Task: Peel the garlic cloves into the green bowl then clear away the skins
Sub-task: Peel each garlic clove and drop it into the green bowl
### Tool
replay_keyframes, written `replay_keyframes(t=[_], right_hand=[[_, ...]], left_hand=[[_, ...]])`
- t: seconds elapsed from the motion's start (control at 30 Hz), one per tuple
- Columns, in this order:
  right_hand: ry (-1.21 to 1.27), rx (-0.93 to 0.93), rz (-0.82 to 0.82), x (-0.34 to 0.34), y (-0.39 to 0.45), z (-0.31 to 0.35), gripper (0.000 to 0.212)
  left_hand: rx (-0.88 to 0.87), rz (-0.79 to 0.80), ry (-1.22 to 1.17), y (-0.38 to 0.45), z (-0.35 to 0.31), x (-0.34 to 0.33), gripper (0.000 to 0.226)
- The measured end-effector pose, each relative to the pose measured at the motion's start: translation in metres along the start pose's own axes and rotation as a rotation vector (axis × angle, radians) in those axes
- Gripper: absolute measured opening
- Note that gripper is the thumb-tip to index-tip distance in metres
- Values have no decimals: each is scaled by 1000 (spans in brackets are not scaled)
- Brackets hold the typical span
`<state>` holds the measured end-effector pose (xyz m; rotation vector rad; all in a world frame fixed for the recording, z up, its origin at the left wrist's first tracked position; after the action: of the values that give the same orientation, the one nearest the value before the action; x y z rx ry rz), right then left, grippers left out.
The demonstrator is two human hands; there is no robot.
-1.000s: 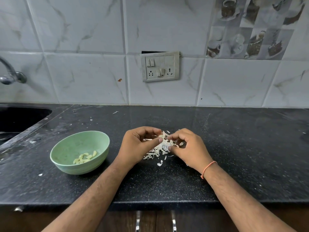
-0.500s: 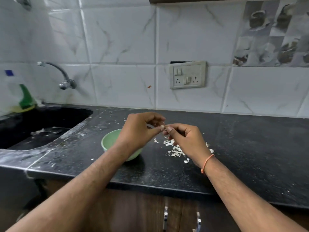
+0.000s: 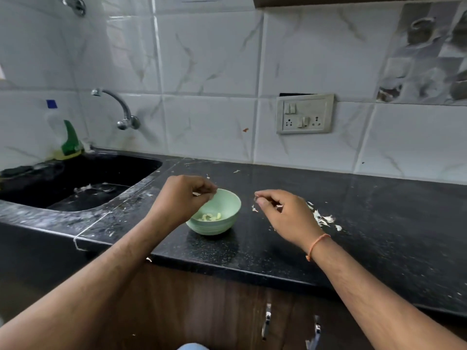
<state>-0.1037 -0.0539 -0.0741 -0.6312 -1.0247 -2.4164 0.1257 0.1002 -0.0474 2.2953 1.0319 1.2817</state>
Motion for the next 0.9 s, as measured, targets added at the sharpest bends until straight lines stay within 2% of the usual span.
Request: replay_keyframes(t=[0.1,0.2,0.3,0.37,0.47,0.53,0.63,0.73,0.83,0.9], right_hand=[[-367,-35,61,39,-26,-35,57],[-667,-269,156,70,-48,-81,95],[-751,-486,233,77,-53,-115,111],[-745,-509,274,70,-43,-124,112],[-688,-467,330,56,-19,-125,105],[-647,-410,364,47,-2,-130,100],[-607,-287,421,36,23,-135,91],[-517,-170,492,30,43,-129,75],[-362,-62,573,27,51,-123,63],[-332,-7,596,26,48,-121,64]], left_hand=[[-4,-55,-69,-8,-25,-10,13],[-68,-91,-169,-21,-64,-32,14],[-212,59,-128,-40,-99,-77,35],[-209,253,67,-49,-104,-118,61],[42,501,343,-43,-87,-165,89],[163,508,411,-27,-76,-183,93],[230,454,391,1,-65,-196,92],[166,464,297,18,-58,-202,88],[84,488,134,25,-61,-201,74],[133,479,14,24,-60,-197,72]])
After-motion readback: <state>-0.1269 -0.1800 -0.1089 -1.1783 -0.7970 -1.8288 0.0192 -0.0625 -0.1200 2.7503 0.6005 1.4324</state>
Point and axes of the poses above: each hand's wrist, its own y-axis towards the middle knuckle, its own x-axis out of the back of the hand, z = x × y, the point moved 1 cm from there along y, towards the middle knuckle, and after that the axes turned 3 degrees about -z, right-handed, at the moved point
